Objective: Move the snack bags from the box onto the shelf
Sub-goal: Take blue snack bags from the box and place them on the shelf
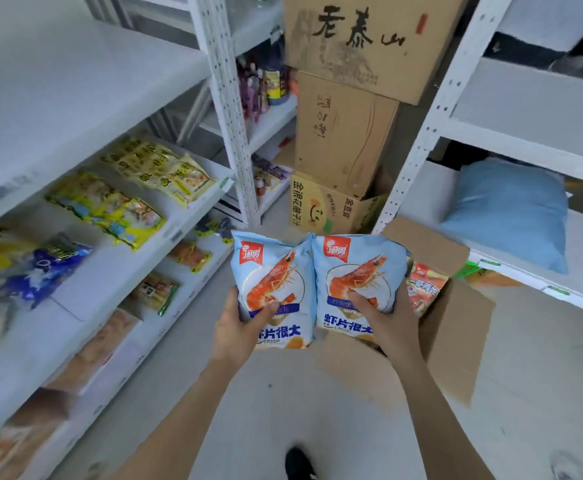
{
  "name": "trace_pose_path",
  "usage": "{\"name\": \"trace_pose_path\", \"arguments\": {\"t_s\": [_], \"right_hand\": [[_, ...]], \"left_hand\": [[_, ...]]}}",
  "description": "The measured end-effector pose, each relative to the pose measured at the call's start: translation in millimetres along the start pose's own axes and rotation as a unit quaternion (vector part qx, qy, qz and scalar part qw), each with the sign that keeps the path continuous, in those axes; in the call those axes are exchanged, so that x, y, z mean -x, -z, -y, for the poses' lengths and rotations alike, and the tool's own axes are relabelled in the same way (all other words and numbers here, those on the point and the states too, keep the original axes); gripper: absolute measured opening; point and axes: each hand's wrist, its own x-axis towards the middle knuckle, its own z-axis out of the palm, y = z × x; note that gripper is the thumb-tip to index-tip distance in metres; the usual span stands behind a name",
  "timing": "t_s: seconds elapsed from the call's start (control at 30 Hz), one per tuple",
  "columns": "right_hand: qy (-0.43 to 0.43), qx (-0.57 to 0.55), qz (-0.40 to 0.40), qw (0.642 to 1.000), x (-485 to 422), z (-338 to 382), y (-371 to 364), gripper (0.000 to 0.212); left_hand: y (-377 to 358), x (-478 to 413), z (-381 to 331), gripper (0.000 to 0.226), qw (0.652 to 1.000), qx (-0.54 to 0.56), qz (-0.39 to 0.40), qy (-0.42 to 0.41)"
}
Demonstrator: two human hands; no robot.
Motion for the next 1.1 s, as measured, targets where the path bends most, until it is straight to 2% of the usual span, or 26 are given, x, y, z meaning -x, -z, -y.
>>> {"name": "trace_pose_path", "arguments": {"t_s": [0.13, 0.23, 0.47, 0.6, 0.9, 1.1], "right_hand": [[0.031, 0.0, 0.088, 0.996, 23.6, 42.7, -55.5, 0.062], [0.059, 0.008, 0.151, 0.987, 37.9, 72.5, -97.3, 0.055], [0.117, 0.051, 0.26, 0.957, 91.5, 121.9, -198.4, 0.046], [0.152, 0.053, 0.313, 0.936, 145.4, 144.8, -251.7, 0.051], [0.192, 0.032, 0.398, 0.897, 283.7, 179.2, -360.2, 0.045], [0.221, 0.017, 0.439, 0.871, 360.9, 201.5, -428.5, 0.054]], "left_hand": [[77.4, 29.7, -5.6, 0.036, 0.995, 0.039, -0.087, 0.008], [127.1, 54.5, -10.6, 0.036, 0.984, 0.063, -0.166, -0.001], [229.6, 119.6, 4.8, 0.032, 0.945, 0.113, -0.306, -0.004], [287.1, 166.3, 20.0, 0.036, 0.92, 0.112, -0.374, -0.004], [422.7, 274.3, 51.4, 0.04, 0.869, 0.096, -0.486, -0.003], [505.1, 325.4, 63.9, 0.059, 0.841, 0.087, -0.533, -0.004]]}}
